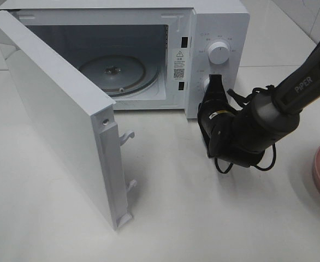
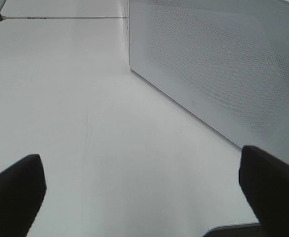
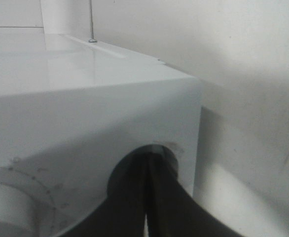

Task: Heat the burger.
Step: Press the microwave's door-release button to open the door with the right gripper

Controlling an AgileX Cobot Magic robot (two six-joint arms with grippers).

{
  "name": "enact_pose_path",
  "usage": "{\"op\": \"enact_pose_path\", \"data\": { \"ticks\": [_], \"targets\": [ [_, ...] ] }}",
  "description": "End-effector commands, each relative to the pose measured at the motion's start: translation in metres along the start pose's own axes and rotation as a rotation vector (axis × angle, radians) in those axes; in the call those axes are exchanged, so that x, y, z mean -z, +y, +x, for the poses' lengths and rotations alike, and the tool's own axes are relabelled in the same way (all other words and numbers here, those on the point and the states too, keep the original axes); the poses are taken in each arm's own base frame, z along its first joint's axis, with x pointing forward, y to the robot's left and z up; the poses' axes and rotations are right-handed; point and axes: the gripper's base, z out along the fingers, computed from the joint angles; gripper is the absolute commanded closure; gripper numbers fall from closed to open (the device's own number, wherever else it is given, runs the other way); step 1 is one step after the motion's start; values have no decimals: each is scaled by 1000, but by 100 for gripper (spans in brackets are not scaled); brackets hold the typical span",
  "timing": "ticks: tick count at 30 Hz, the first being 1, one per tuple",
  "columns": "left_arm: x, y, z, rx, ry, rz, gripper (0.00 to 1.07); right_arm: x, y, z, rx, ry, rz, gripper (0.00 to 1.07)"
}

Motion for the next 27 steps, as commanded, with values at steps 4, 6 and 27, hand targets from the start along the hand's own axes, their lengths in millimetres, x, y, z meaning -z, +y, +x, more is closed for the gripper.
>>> {"op": "enact_pose_path", "data": {
  "ticks": [4, 6, 27],
  "targets": [
    [2, -1, 0, 3, -29, 9, 7, 0, 45, 5, 0, 45, -243, 107],
    [2, -1, 0, 3, -29, 9, 7, 0, 44, 5, -5, 48, -238, 107],
    [2, -1, 0, 3, -29, 9, 7, 20, 25, 18, 16, 127, -77, 107]
  ]
}}
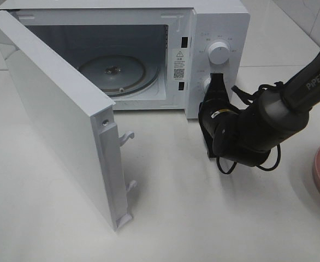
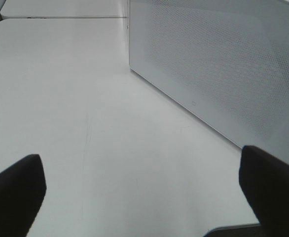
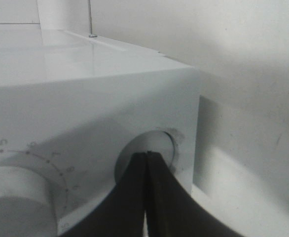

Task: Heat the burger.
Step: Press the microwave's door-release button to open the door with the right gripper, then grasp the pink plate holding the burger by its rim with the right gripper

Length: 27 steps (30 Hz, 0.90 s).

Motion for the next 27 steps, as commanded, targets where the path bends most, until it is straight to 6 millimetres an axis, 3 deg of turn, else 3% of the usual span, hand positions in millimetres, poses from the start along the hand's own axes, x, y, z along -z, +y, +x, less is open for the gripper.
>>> {"op": "enact_pose_path", "data": {
  "ticks": [1, 9, 19, 27],
  "targets": [
    [2, -1, 0, 3, -29, 9, 7, 7, 22, 16, 30, 90, -102, 107],
    [2, -1, 0, 3, -29, 9, 7, 18, 22, 12, 71, 99, -80, 107],
    [2, -1, 0, 3, -29, 9, 7, 49, 8, -14, 157, 107, 14, 107],
    [2, -1, 0, 3, -29, 9, 7, 76, 10, -34, 247, 109, 21, 107]
  ]
}}
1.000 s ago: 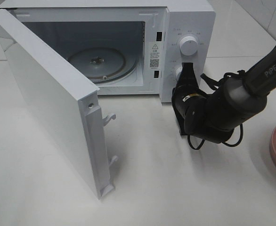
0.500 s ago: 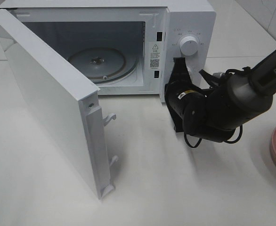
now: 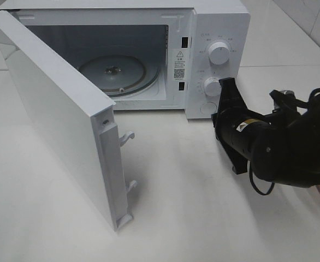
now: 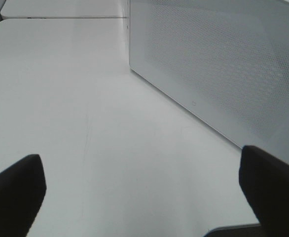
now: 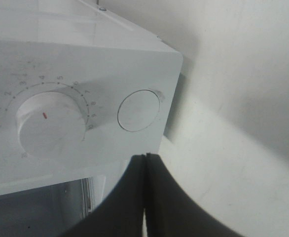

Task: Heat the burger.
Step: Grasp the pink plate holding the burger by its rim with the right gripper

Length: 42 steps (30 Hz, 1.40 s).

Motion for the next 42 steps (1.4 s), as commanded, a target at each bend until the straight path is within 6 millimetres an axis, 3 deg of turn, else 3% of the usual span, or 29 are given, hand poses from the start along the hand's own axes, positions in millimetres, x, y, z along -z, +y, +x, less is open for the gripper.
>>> {"op": "enact_pose_path", "data": {
  "ticks": [1, 13, 23, 32, 37, 42],
  "targets": [
    [2, -1, 0, 3, -29, 9, 7, 9, 4, -4, 54, 12, -8, 107],
    [2, -1, 0, 3, -29, 9, 7, 33, 14, -8, 386, 142, 76, 106],
    [2, -1, 0, 3, -29, 9, 7, 37, 16, -37, 704, 268, 195, 104],
    [2, -1, 0, 3, -29, 9, 7, 39, 30, -38, 1000, 524, 200, 102],
    [2, -1, 0, 3, -29, 9, 7, 40, 45, -36, 1307, 720, 197, 101],
    [2, -1, 0, 3, -29, 9, 7, 42, 50, -36, 1403, 809, 240, 98]
  ]
}}
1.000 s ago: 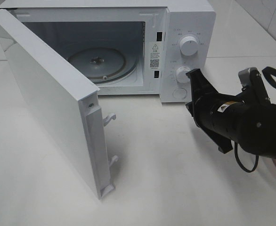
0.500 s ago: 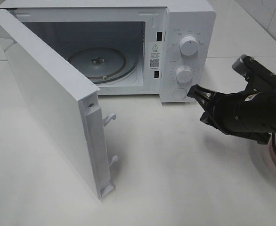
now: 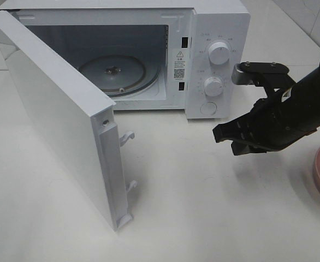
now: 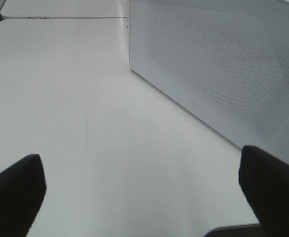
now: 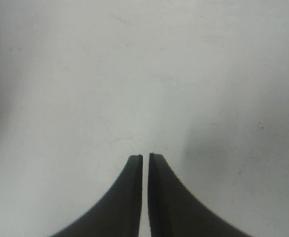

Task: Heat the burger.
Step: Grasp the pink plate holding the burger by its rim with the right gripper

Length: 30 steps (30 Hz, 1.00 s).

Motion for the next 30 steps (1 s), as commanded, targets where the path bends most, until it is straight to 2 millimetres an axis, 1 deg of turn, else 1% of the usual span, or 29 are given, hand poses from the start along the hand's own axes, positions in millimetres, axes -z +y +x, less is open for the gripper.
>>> {"op": "enact_pose_path", "data": {
  "ticks": [1, 2, 3, 4, 5, 6, 7, 8, 9, 10, 11, 12, 13, 14, 16, 17, 19, 20, 21, 23, 24, 26, 27, 29, 30],
  "targets": [
    [2, -1, 0, 3, -29, 9, 7, 5, -1, -1, 58, 36, 12, 98],
    [2, -1, 0, 3, -29, 9, 7, 9, 0, -4, 87, 72, 18, 94],
    [2, -1, 0, 3, -29, 9, 7, 12, 0, -7, 115, 100, 27, 87],
    [2, -1, 0, 3, -29, 9, 7, 12, 0, -7, 115, 100, 27, 87],
    [2, -1, 0, 3, -29, 9, 7, 14, 0, -7, 125, 115, 31, 81],
    [2, -1, 0, 3, -29, 9, 7, 19, 0, -8, 142, 149, 40, 64],
    [2, -1, 0, 3, -29, 9, 7, 19, 0, -8, 142, 149, 40, 64],
    [2, -1, 0, 3, -29, 9, 7, 20, 0, -7, 152, 163, 46, 56],
    [2, -1, 0, 3, -29, 9, 7, 25, -1, -8, 177, 171, 60, 38],
    [2, -1, 0, 3, -29, 9, 7, 25, -1, -8, 177, 171, 60, 38],
    [2, -1, 0, 3, -29, 9, 7, 28, -1, -8, 185, 167, 63, 28],
    [2, -1, 0, 3, -29, 9, 7, 32, -2, -7, 198, 170, 71, 12],
    [2, -1, 0, 3, -29, 9, 7, 32, -2, -7, 198, 170, 71, 12],
    [2, -1, 0, 3, -29, 9, 7, 34, -2, -7, 203, 176, 74, 6],
    [2, -1, 0, 3, -29, 9, 7, 37, -3, -4, 210, 202, 81, 5],
    [2, -1, 0, 3, -29, 9, 7, 39, -8, -2, 207, 235, 97, 6],
    [2, -1, 0, 3, -29, 9, 7, 40, -11, -1, 199, 253, 105, 6],
    [2, -1, 0, 3, -29, 9, 7, 43, -19, 0, 179, 278, 127, 7],
    [2, -1, 0, 3, -29, 9, 7, 43, -19, 0, 179, 278, 127, 7],
    [2, -1, 0, 3, -29, 9, 7, 45, -32, 1, 136, 307, 167, 10],
    [2, -1, 0, 3, -29, 9, 7, 45, -32, 1, 136, 307, 167, 10],
    [2, -1, 0, 3, -29, 9, 7, 48, -43, 2, 102, 330, 201, 13],
    [2, -1, 0, 3, -29, 9, 7, 48, -43, 2, 102, 330, 201, 13],
    [2, -1, 0, 3, -29, 9, 7, 49, -52, 3, 85, 335, 224, 18],
    [2, -1, 0, 3, -29, 9, 7, 49, -52, 3, 85, 335, 224, 18]
  ]
}}
